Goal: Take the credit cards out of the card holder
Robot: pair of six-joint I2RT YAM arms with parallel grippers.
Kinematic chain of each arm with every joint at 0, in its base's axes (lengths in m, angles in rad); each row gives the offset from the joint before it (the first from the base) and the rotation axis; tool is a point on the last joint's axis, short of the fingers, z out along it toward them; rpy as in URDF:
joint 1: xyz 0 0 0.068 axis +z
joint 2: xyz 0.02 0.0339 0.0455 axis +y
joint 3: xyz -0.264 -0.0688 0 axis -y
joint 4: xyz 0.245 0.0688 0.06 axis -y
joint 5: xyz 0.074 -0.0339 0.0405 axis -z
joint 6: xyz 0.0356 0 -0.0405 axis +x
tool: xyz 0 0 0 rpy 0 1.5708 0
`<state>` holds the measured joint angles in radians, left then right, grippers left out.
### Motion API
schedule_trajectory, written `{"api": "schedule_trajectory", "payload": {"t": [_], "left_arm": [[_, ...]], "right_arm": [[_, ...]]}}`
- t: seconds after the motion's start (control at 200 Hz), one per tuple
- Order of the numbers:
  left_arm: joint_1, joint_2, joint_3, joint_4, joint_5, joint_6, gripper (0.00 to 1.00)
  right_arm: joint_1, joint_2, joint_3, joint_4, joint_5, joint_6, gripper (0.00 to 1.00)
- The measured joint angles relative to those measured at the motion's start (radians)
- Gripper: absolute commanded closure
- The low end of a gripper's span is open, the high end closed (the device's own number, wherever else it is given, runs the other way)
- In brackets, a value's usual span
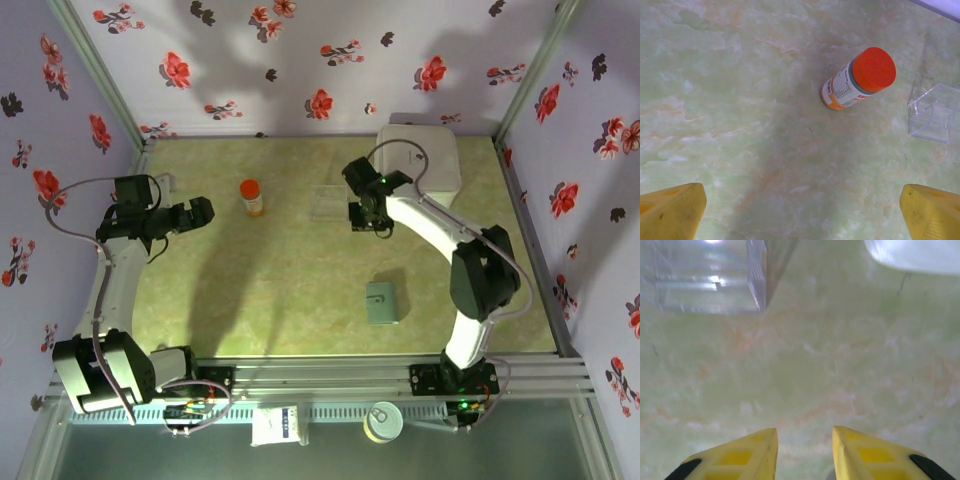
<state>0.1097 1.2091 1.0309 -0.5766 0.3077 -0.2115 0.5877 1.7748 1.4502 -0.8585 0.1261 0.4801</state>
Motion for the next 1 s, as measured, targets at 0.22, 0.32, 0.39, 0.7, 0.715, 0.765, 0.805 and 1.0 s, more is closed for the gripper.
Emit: {"api": "schedule_trajectory", "payload": {"t": [0.22,0.32,0.39,0.7,0.715,0.765,0.805,1.0], "left_arm": [[0.000,0.000,-0.003,0.003,0.019,0.000,0.00],[0.000,0.000,-0.004,0.008,0.024,-0.001,0.00],[0.000,0.000,-0.005,0.008,0.027,-0.001,0.00],[0.000,0.000,-0.013,0.027,0.046,-0.016,0.00],[0.000,0.000,-0.014,0.026,0.047,-0.016,0.00],[0.000,0.001,-0.014,0.026,0.049,-0.016,0.00],[0.000,0.001,-0.014,0.027,0.050,-0.016,0.00],[0.000,0.001,-0.016,0.028,0.053,-0.016,0.00]], "right_arm": [[0.066,-0.143,-0.229,-0.006,-0.003,0.056,0.44],[0.099,-0.181,-0.308,-0.007,-0.009,0.091,0.33],[0.114,-0.203,-0.354,-0.006,-0.014,0.111,0.26],[0.143,-0.259,-0.508,0.009,-0.049,0.168,0.09],[0.145,-0.259,-0.514,0.012,-0.052,0.170,0.09],[0.149,-0.258,-0.535,0.023,-0.064,0.176,0.08],[0.153,-0.258,-0.547,0.029,-0.076,0.179,0.07],[0.172,-0.237,-0.568,0.073,-0.116,0.187,0.06]]}}
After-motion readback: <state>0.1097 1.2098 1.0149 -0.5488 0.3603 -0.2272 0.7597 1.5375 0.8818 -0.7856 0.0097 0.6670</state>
